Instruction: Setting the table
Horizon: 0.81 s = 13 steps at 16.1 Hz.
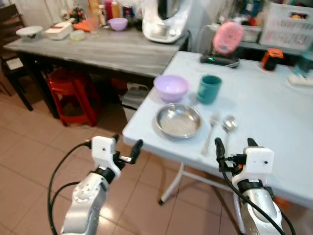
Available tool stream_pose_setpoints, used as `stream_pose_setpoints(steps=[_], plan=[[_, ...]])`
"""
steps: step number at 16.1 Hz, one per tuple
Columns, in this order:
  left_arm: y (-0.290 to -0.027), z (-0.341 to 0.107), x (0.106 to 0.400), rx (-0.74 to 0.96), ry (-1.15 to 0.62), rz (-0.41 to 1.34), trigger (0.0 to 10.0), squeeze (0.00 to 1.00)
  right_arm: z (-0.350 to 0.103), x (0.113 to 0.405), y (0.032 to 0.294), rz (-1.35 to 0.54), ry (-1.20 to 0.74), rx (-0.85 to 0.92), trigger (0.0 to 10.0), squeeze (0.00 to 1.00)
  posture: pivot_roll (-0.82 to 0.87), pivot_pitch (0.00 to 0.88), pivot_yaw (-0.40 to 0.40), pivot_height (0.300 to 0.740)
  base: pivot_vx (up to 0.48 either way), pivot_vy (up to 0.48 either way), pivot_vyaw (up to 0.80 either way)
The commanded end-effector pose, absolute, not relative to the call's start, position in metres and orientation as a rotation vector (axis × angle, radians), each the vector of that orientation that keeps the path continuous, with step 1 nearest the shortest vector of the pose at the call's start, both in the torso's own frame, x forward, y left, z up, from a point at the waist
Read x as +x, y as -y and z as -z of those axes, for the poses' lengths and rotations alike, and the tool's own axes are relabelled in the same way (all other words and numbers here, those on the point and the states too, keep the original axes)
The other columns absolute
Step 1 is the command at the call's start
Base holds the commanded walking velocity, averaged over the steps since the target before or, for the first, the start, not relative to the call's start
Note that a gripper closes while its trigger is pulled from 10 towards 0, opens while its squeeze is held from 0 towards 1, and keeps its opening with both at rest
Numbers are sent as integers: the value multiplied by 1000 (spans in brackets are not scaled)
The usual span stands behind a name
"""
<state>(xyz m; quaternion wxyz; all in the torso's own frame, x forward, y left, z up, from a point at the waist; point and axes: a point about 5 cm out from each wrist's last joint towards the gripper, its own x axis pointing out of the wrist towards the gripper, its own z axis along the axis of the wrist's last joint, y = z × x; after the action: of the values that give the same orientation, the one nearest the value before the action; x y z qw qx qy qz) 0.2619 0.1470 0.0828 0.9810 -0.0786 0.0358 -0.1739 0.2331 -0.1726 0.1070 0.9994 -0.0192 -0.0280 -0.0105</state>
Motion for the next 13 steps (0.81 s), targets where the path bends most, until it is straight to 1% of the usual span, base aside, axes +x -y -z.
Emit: stream_pose_setpoints(steps=[1, 2, 4, 7, 9, 10, 13], plan=[[-151, -86, 264, -153, -58, 342, 10000, 0, -110, 234, 168, 5, 67, -35, 10000, 0, -12, 0, 10, 740, 341, 0, 0], [-151, -86, 264, -152, -60, 341, 10000, 0, -110, 234, 167, 4, 66, -34, 10000, 0, -12, 0, 10, 740, 277, 0, 0], [-152, -85, 264, -146, -60, 329, 10000, 0, -110, 233, 166, -5, 67, -28, 10000, 0, -12, 0, 9, 740, 0, 0, 0], [-146, -89, 259, -85, -15, 413, 10000, 0, -111, 235, 164, -20, 67, -24, 10000, 0, -10, 0, 8, 740, 0, 0, 0], [-145, -86, 255, -68, -21, 455, 10000, 0, -111, 236, 163, -29, 60, -16, 10000, 0, -9, 0, 6, 740, 0, 0, 0], [-146, -87, 254, -46, -18, 464, 10000, 0, -111, 237, 163, -30, 58, -10, 10000, 0, -7, 0, 5, 740, 0, 0, 0], [-149, -85, 254, -59, -31, 465, 10000, 0, -114, 244, 164, -50, 58, 13, 10000, 0, -3, 0, 7, 740, 0, 0, 0]])
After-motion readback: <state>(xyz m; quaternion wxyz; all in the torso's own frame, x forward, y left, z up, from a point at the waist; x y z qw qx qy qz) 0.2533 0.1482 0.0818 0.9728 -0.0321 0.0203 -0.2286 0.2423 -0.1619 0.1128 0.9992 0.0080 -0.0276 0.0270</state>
